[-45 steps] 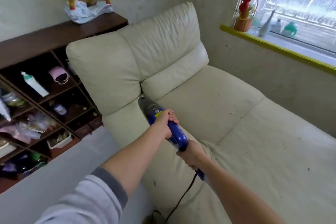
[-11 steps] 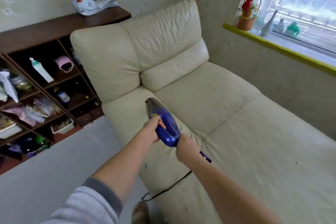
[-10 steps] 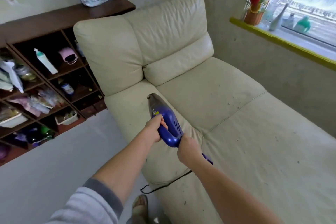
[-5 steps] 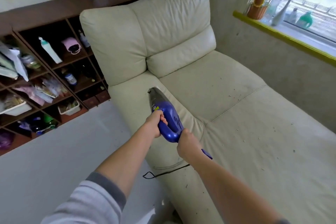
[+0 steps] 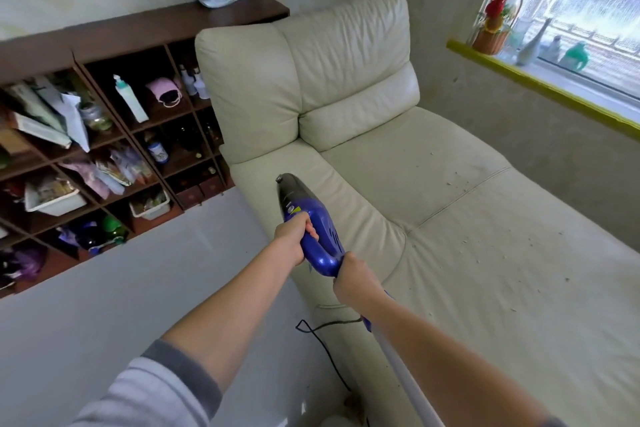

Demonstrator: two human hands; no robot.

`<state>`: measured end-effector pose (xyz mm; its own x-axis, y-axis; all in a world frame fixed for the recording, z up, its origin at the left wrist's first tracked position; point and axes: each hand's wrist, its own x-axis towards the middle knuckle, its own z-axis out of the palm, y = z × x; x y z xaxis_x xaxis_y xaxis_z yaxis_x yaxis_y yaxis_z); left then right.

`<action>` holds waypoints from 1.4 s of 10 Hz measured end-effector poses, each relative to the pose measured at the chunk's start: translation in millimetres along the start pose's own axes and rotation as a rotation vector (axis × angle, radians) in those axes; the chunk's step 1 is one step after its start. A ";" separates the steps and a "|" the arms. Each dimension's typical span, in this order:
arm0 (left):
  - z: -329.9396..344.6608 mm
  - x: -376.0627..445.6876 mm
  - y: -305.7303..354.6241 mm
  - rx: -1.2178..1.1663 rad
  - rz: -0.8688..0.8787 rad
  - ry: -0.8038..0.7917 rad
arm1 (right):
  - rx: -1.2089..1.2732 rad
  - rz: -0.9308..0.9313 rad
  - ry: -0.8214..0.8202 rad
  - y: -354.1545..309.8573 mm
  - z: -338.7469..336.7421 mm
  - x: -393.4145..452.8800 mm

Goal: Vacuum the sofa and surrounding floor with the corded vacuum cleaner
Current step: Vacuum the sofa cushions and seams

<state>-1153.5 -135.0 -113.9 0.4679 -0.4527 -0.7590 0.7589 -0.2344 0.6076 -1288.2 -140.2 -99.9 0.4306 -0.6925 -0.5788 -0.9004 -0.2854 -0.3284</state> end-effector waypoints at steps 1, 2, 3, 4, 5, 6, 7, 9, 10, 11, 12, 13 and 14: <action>-17.3 -11.6 3.8 -0.053 -0.006 -0.004 | -0.004 -0.014 0.002 -11.6 10.5 -15.5; -32.3 -20.8 6.3 -0.101 -0.005 -0.023 | -0.021 -0.055 0.007 -20.8 14.4 -30.8; -43.1 -26.8 5.8 -0.109 -0.003 -0.053 | 0.056 -0.069 0.031 -22.7 18.4 -45.4; -47.5 -32.2 5.3 -0.089 0.023 -0.064 | 0.075 -0.069 0.019 -26.1 20.6 -56.6; -51.1 -39.2 5.3 -0.070 0.013 -0.074 | 0.046 -0.056 -0.037 -32.0 22.3 -63.4; -52.9 -44.1 1.2 -0.029 0.015 -0.085 | -0.004 -0.012 -0.067 -30.6 26.4 -65.2; -49.5 -53.9 -1.2 -0.016 0.005 -0.063 | -0.012 -0.014 -0.121 -26.3 29.9 -66.8; -28.6 -59.5 -7.9 0.062 0.029 0.000 | 0.080 0.029 -0.182 -10.3 28.6 -64.1; -9.4 -54.9 -12.2 0.073 0.034 0.026 | 0.154 0.041 -0.202 3.8 22.0 -59.2; 12.4 -53.5 -18.8 0.120 0.051 0.058 | 0.250 0.069 -0.216 20.0 13.2 -54.2; 36.4 -52.5 -25.6 0.163 0.057 0.058 | 0.330 0.070 -0.200 40.0 0.2 -48.5; 60.5 -53.3 -31.1 0.248 0.077 0.056 | 0.357 0.073 -0.194 58.8 -14.9 -44.7; 89.5 -55.7 -42.2 0.327 0.083 0.044 | 0.428 0.120 -0.202 83.9 -30.6 -39.1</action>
<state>-1252.2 -177.0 -76.4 0.5463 -0.4458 -0.7091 0.5356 -0.4649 0.7050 -1382.5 -157.5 -82.0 0.3667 -0.5490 -0.7511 -0.8563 0.1166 -0.5032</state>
